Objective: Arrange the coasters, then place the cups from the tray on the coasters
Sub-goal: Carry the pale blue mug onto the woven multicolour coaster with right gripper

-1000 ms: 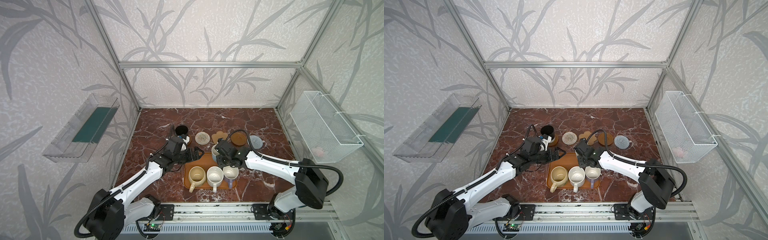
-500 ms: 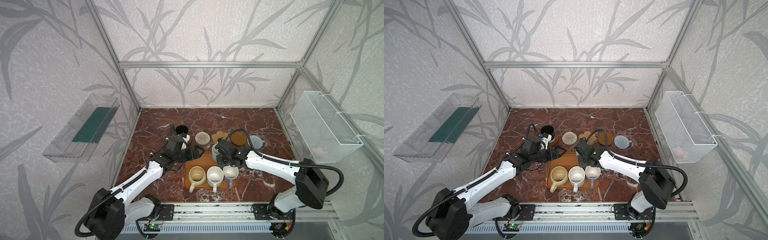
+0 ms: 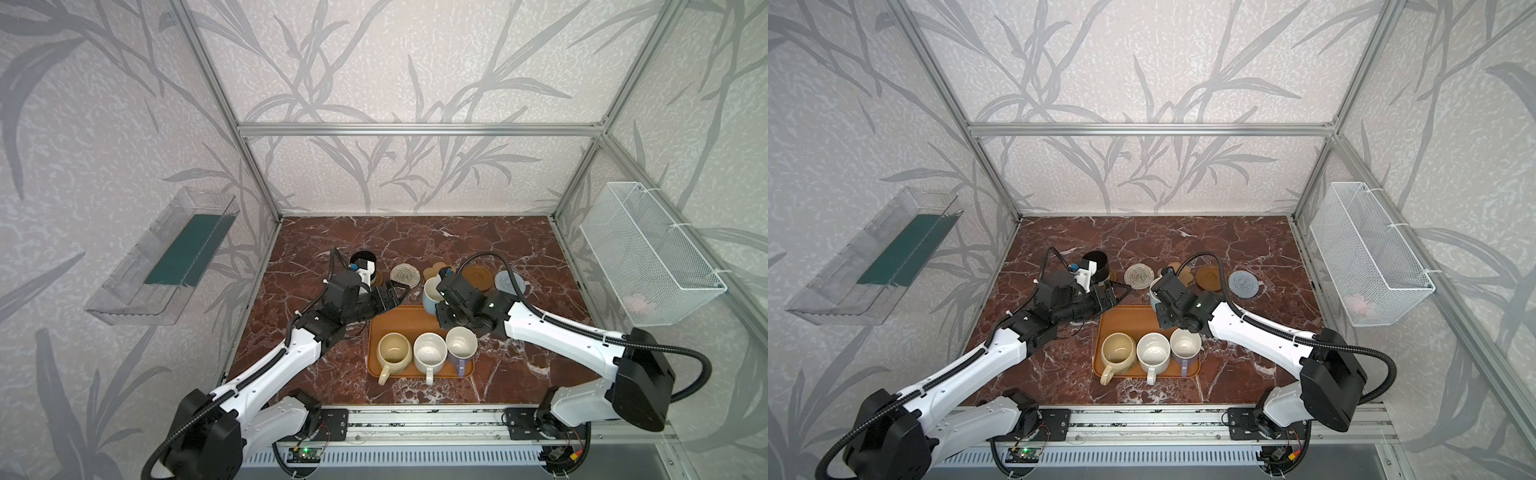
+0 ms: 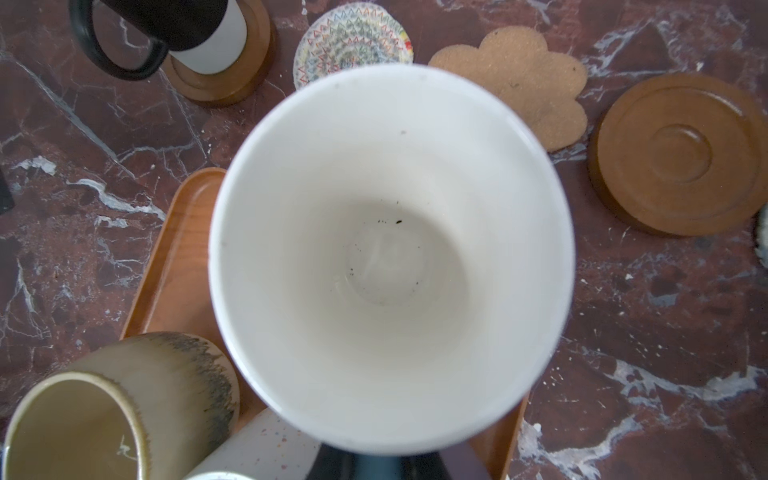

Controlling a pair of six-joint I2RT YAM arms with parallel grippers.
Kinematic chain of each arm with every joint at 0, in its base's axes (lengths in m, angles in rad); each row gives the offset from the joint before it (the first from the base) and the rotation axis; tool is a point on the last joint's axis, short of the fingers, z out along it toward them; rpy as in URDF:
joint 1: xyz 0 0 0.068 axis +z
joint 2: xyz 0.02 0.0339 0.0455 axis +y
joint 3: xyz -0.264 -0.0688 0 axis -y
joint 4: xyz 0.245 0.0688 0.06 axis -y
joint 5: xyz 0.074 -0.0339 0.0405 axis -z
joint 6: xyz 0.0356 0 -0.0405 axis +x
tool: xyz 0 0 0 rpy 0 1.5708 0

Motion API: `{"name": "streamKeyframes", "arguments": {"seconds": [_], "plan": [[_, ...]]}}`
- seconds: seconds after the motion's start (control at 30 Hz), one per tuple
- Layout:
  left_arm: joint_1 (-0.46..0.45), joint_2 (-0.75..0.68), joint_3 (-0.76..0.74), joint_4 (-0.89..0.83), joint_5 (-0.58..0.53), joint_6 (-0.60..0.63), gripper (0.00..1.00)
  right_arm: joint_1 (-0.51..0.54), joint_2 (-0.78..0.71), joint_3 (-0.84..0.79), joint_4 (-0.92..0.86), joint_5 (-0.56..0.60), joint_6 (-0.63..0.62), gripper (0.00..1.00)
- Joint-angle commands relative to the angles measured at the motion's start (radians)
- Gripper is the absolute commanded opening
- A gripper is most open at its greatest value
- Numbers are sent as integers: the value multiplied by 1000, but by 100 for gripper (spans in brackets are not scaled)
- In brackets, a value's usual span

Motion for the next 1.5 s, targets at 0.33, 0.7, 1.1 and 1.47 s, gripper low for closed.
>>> {"name": "streamKeyframes", "arguments": {"seconds": [0.33,0.7,1.1,1.47], "plan": [[29,11,70,-65,-132,26,99,-4,175,261,58,131,35,0],[134,23,28,-26,-111,-40,97,-26,434,489,19,157,137,0],[163,48,9,-64,-119,-9,95,-34,678,757,-127,199,195,0],[167,29,-10,-96,-106,14,95,-34,756,814,-159,194,231,0]]}}
